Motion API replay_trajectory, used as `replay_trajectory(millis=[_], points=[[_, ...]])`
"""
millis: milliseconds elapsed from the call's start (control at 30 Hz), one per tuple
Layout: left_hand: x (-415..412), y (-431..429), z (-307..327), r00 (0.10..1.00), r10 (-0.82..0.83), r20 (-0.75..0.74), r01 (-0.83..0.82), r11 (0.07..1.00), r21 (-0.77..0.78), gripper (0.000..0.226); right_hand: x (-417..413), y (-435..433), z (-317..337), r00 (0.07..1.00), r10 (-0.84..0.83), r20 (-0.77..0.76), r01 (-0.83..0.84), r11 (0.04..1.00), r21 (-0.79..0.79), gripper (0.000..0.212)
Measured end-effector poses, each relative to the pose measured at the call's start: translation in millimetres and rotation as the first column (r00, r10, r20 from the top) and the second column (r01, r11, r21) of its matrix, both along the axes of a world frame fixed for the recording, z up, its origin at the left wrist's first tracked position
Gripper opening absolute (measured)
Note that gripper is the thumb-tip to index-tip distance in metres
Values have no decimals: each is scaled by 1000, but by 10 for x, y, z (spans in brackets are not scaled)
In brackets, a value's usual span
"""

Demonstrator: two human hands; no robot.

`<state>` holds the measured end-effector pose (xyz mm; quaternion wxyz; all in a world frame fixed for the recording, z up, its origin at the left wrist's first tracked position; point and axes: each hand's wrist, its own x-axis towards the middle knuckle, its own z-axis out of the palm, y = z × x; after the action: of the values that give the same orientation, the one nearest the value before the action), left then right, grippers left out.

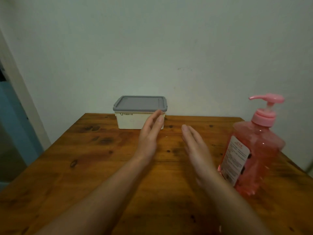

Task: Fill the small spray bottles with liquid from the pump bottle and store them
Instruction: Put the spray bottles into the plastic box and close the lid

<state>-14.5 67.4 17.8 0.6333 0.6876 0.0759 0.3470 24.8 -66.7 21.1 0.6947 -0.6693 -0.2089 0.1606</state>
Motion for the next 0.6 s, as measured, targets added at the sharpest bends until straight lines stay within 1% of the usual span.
replay_trajectory(millis=[167,267,333,467,533,600], points=[[79,-313,-28,993,-114,-16,114,993,-16,49,-158,-350,-30,998,45,35,-45,999,-5,77],[137,-526,-52,986,-160,-47,161,987,19,47,-185,-563,-54,999,35,37,-34,999,-31,77],[180,-676,-73,979,-194,-58,195,981,14,48,-188,-717,-83,999,20,30,-18,999,-38,73],[209,-895,-130,965,-250,-85,250,968,-9,58,-195,-997,-152,1000,1,27,1,997,-80,67],[221,-980,-155,957,-275,-88,273,961,-29,63,-214,-1137,-138,999,-18,34,20,998,-67,64],[229,-1056,-155,951,-290,-103,289,957,-22,66,-244,-1260,-108,997,-41,66,45,997,-66,56]])
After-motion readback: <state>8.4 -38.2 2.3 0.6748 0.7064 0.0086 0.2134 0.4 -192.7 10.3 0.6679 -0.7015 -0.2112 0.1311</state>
